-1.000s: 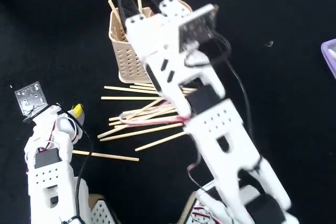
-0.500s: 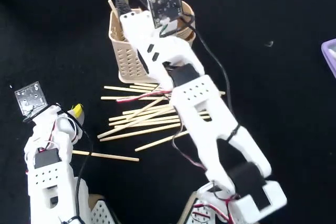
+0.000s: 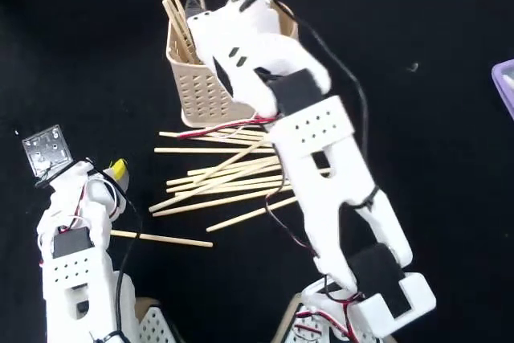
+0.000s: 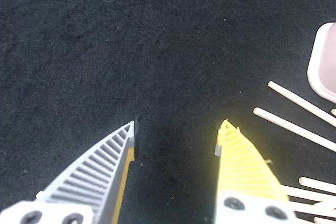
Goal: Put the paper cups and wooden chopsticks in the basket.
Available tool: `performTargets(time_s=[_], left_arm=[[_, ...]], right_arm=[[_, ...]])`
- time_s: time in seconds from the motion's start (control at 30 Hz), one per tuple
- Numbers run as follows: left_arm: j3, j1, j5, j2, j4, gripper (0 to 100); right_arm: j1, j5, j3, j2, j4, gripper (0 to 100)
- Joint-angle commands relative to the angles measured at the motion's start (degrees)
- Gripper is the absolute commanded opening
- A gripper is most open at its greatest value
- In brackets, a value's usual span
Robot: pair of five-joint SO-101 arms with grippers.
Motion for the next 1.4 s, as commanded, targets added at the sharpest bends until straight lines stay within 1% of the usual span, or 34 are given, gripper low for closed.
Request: performTargets(time_s=[0.0,0.1,0.13,0.2,0.23,0.3,0.33,0.37,0.53,0.6,0.7,0.77,0.93,1.13,1.17,1.27,1.37], left_arm=[[-1.8,-0.4,-0.1,-0.7,-1.1,25],[-1.8,-0.4,-0.1,-0.7,-1.1,25],[-1.8,-0.4,-0.1,-0.7,-1.1,25],[-1.8,-0.4,-0.1,-0.7,-1.1,25],[-1.8,-0.4,-0.1,-0.7,-1.1,25],[-1.8,-0.4,-0.1,-0.7,-1.1,25],[-1.8,-0.4,-0.1,-0.7,-1.1,25],[-1.8,-0.4,-0.1,-0.7,-1.1,25],[-1.8,-0.4,-0.1,-0.7,-1.1,25],[-1.8,-0.4,-0.1,-0.7,-1.1,25],[-1.9,-0.4,-0.1,-0.7,-1.1,25],[-1.9,-0.4,-0.1,-0.7,-1.1,25],[-1.9,-0.5,-0.1,-0.7,-1.1,25],[-1.9,-0.5,-0.1,-0.7,-1.1,25],[-1.9,-0.5,-0.1,-0.7,-1.1,25],[-1.9,-0.5,-0.1,-0.7,-1.1,25],[-1.8,-0.5,-0.1,-0.7,-1.1,25]], right_arm=[[-1.1,0.0,-7.8,-3.9,15.5,11.4],[-2.7,0.4,-8.1,-6.5,29.0,8.8],[-3.9,1.7,-8.0,-7.0,33.8,8.8],[-6.2,6.7,-5.3,-6.7,41.4,8.9],[-7.4,8.5,-2.8,-6.4,44.2,8.9],[-9.2,11.7,5.2,-5.3,45.5,9.0],[-9.8,12.8,10.2,-4.8,43.6,9.0],[-9.9,13.9,15.5,-4.5,39.6,9.0],[-9.8,21.9,41.4,-4.9,13.5,9.4],[-9.3,25.9,46.4,-5.1,9.2,13.8],[-8.4,27.8,50.4,-5.1,5.0,23.5],[-8.4,28.6,52.3,-5.1,3.5,26.5],[-8.4,33.4,56.1,-5.0,-1.8,25.3],[-6.2,34.5,57.9,-4.7,-8.0,25.4],[-5.9,35.8,58.2,-4.2,-9.0,25.4],[-5.8,39.7,57.9,-0.2,-9.4,25.3],[-5.9,40.2,54.7,3.2,-7.7,25.4]])
